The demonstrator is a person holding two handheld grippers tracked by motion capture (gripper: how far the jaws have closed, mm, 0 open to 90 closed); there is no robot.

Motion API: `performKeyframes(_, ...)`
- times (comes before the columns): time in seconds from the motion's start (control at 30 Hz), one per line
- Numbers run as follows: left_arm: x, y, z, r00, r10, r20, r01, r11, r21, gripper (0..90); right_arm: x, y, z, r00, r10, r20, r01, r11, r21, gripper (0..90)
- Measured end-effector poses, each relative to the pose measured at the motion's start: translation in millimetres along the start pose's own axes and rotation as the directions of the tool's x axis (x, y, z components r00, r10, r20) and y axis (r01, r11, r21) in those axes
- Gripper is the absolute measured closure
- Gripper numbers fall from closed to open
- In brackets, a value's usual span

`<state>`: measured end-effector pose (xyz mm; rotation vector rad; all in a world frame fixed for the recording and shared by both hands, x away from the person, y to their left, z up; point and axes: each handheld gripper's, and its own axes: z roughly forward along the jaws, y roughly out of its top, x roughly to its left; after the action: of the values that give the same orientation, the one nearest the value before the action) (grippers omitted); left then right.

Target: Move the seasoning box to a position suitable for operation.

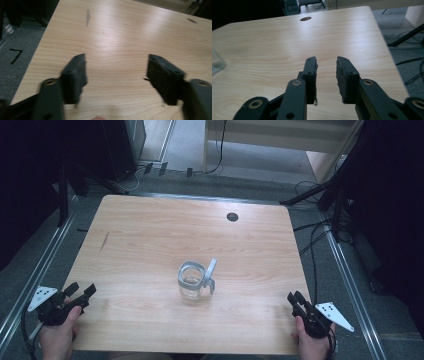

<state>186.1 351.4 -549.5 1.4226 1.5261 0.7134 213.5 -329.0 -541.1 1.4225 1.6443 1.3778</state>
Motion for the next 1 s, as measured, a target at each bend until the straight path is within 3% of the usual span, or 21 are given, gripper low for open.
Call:
performKeyframes(0.1, -5.6, 0.2, 1.0, 0.9999, 0.015, 0.005, -0.015, 0.9998, 0.014, 53.9, 7.8, 2.5, -0.7, 0.9999, 0.016, 0.004, -0.016, 1.000, -0.003, 75.1)
performKeyframes(0.13, -11.9, 1.0, 3.6, 0.9990, -0.015, 0.043, 0.014, 0.9995, 0.029, 62.8, 19.2, 5.2, -0.6, 0.9990, 0.045, -0.004, -0.045, 0.999, -0.001, 83.2)
performKeyframes(0.2, -22.4, 3.2, 7.7, 0.9951, -0.020, 0.097, 0.015, 0.9989, 0.044, 73.1, 33.7, 7.5, 1.6, 0.9974, 0.048, -0.053, -0.048, 0.999, 0.002, 90.0)
performKeyframes(0.23, -22.4, 3.2, 7.7, 0.9951, -0.020, 0.097, 0.015, 0.9989, 0.044, 77.2, 33.7, 7.5, 1.6, 0.9974, 0.048, -0.053, -0.048, 0.999, 0.002, 90.0)
performKeyframes(0.27, -29.9, 4.7, 10.1, 0.9921, -0.008, 0.125, 0.002, 0.9990, 0.046, 80.6, 52.2, 8.9, 5.1, 0.9931, 0.021, -0.115, -0.020, 1.000, 0.013, 90.0)
performKeyframes(0.3, -46.3, 8.5, 14.5, 0.9832, 0.011, 0.182, -0.020, 0.9985, 0.050, 84.4, 62.2, 9.1, 7.2, 0.9890, 0.005, -0.148, -0.002, 1.000, 0.023, 90.0)
performKeyframes(0.33, -46.3, 8.5, 14.5, 0.9832, 0.011, 0.182, -0.020, 0.9985, 0.050, 86.9, 72.6, 8.6, 9.5, 0.9837, -0.002, -0.180, 0.007, 1.000, 0.031, 90.0)
performKeyframes(0.37, -65.3, 12.3, 20.0, 0.9712, 0.034, 0.236, -0.048, 0.9975, 0.052, 89.4, 83.1, 7.6, 12.3, 0.9783, -0.006, -0.207, 0.013, 0.999, 0.035, 90.0)
performKeyframes(0.4, -65.3, 12.3, 20.0, 0.9712, 0.034, 0.236, -0.048, 0.9975, 0.052, 90.0, 83.1, 7.6, 12.3, 0.9783, -0.006, -0.207, 0.013, 0.999, 0.035, 90.0)
performKeyframes(0.43, -74.7, 13.9, 22.9, 0.9630, 0.044, 0.266, -0.060, 0.9969, 0.051, 90.0, 104.6, 6.0, 18.7, 0.9674, -0.015, -0.253, 0.030, 0.998, 0.055, 90.0)
performKeyframes(0.47, -93.6, 16.4, 29.7, 0.9441, 0.068, 0.323, -0.090, 0.9944, 0.055, 90.0, 114.7, 5.4, 22.6, 0.9604, -0.025, -0.278, 0.043, 0.997, 0.059, 90.0)
performKeyframes(0.5, -103.3, 17.5, 33.5, 0.9351, 0.079, 0.345, -0.104, 0.9931, 0.055, 90.0, 124.4, 4.7, 26.4, 0.9536, -0.030, -0.299, 0.052, 0.996, 0.068, 90.0)
performKeyframes(0.53, -103.3, 17.5, 33.5, 0.9351, 0.079, 0.345, -0.104, 0.9931, 0.055, 90.0, 133.2, 3.8, 30.3, 0.9472, -0.029, -0.319, 0.055, 0.996, 0.075, 90.0)
performKeyframes(0.57, -112.7, 18.4, 37.2, 0.9254, 0.083, 0.370, -0.110, 0.9925, 0.053, 90.0, 141.0, 3.1, 34.3, 0.9402, -0.031, -0.339, 0.062, 0.995, 0.081, 90.0)
performKeyframes(0.6, -130.6, 20.6, 44.4, 0.9082, 0.094, 0.408, -0.127, 0.9902, 0.056, 90.0, 148.6, 2.2, 38.3, 0.9345, -0.030, -0.355, 0.065, 0.994, 0.088, 90.0)
performKeyframes(0.63, -130.6, 20.6, 44.4, 0.9082, 0.094, 0.408, -0.127, 0.9902, 0.056, 90.0, 155.4, 1.5, 42.1, 0.9289, -0.028, -0.369, 0.067, 0.993, 0.094, 90.0)
performKeyframes(0.67, -146.1, 22.8, 51.3, 0.8964, 0.097, 0.433, -0.136, 0.9889, 0.060, 90.0, 161.7, 0.8, 45.9, 0.9226, -0.024, -0.385, 0.067, 0.993, 0.099, 90.0)
performKeyframes(0.73, -152.5, 23.8, 54.8, 0.8913, 0.101, 0.442, -0.142, 0.9879, 0.061, 90.0, 167.8, 0.1, 49.3, 0.9182, -0.026, -0.395, 0.072, 0.992, 0.103, 90.0)
performKeyframes(0.77, -162.6, 24.9, 61.7, 0.8845, 0.097, 0.456, -0.143, 0.9873, 0.068, 90.0, 177.9, -1.1, 56.6, 0.9097, -0.034, -0.414, 0.087, 0.990, 0.109, 90.0)
performKeyframes(0.83, -169.2, 24.9, 67.9, 0.8818, 0.088, 0.463, -0.140, 0.9870, 0.079, 90.0, 185.0, -2.9, 65.1, 0.9033, -0.043, -0.427, 0.107, 0.986, 0.128, 90.0)
performKeyframes(1.0, -176.6, 22.6, 74.2, 0.8696, 0.083, 0.487, -0.149, 0.9840, 0.099, 90.0, 188.4, -5.0, 80.2, 0.9071, -0.041, -0.419, 0.116, 0.981, 0.154, 90.0)
